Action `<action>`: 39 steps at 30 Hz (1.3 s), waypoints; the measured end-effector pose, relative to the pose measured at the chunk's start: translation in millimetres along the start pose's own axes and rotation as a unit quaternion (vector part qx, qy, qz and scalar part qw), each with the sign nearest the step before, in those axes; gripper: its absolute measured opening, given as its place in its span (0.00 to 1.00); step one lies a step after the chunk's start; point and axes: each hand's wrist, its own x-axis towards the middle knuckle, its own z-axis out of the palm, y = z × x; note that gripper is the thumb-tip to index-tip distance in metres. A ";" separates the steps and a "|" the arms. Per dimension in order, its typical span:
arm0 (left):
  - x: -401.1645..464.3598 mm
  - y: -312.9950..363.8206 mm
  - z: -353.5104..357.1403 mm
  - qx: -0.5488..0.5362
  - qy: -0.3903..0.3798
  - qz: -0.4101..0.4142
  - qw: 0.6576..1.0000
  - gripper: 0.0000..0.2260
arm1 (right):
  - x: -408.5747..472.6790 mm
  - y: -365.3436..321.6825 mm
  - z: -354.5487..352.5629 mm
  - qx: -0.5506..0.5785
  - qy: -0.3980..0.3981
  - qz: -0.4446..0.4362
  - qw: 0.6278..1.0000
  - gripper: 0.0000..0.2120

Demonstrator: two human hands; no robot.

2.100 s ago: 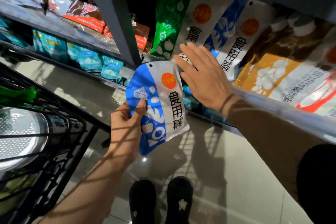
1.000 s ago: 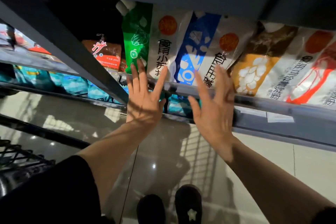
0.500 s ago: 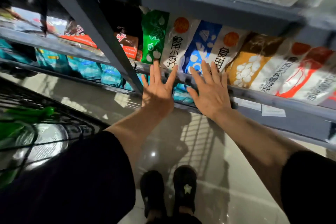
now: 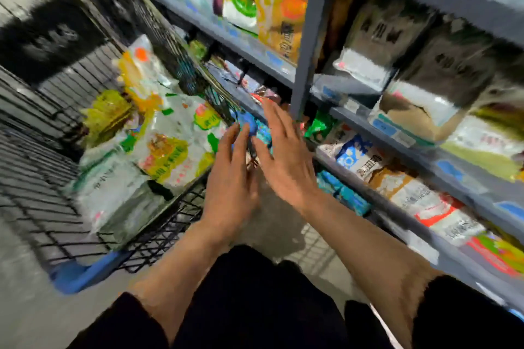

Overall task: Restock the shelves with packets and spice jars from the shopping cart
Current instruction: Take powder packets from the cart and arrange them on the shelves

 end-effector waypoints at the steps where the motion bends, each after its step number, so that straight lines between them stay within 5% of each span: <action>1: 0.3 -5.4 -20.3 0.013 0.024 -0.015 1.000 0.32 | 7.7 -15.9 3.8 0.005 -0.010 -0.033 0.999 0.28; 6: -6.1 -55.5 -93.5 0.068 0.096 -0.163 0.980 0.30 | 34.3 -61.8 27.4 0.008 -0.096 -0.103 0.990 0.29; 9: -13.8 -93.1 -116.1 0.094 0.089 -0.268 0.955 0.31 | 45.9 -70.8 48.0 -0.015 -0.160 -0.103 0.982 0.30; 15: -15.3 -149.5 -126.4 0.083 0.037 -0.355 0.930 0.34 | 72.8 -87.5 96.5 -0.073 -0.257 -0.054 0.962 0.33; 23: 1.4 -207.7 -105.6 0.052 -0.027 -0.379 0.924 0.31 | 112.1 -88.5 176.8 -0.143 -0.338 -0.009 0.930 0.36; 30: -7.2 -219.2 -89.5 0.025 -0.036 -0.406 0.913 0.29 | 123.9 -80.1 210.1 -0.114 -0.278 0.069 0.951 0.42; 33: -9.3 -218.9 -88.7 0.025 -0.029 -0.411 0.911 0.30 | 122.6 -77.8 214.8 -0.021 -0.282 0.119 0.952 0.42; 38: -9.4 -213.5 -85.2 0.029 -0.015 -0.429 0.903 0.30 | 118.9 -81.4 216.2 -0.046 -0.261 0.100 0.959 0.08; 39: -10.1 -213.0 -84.8 0.028 -0.011 -0.436 0.900 0.30 | 117.7 -82.2 214.1 -0.051 -0.255 0.083 0.962 0.09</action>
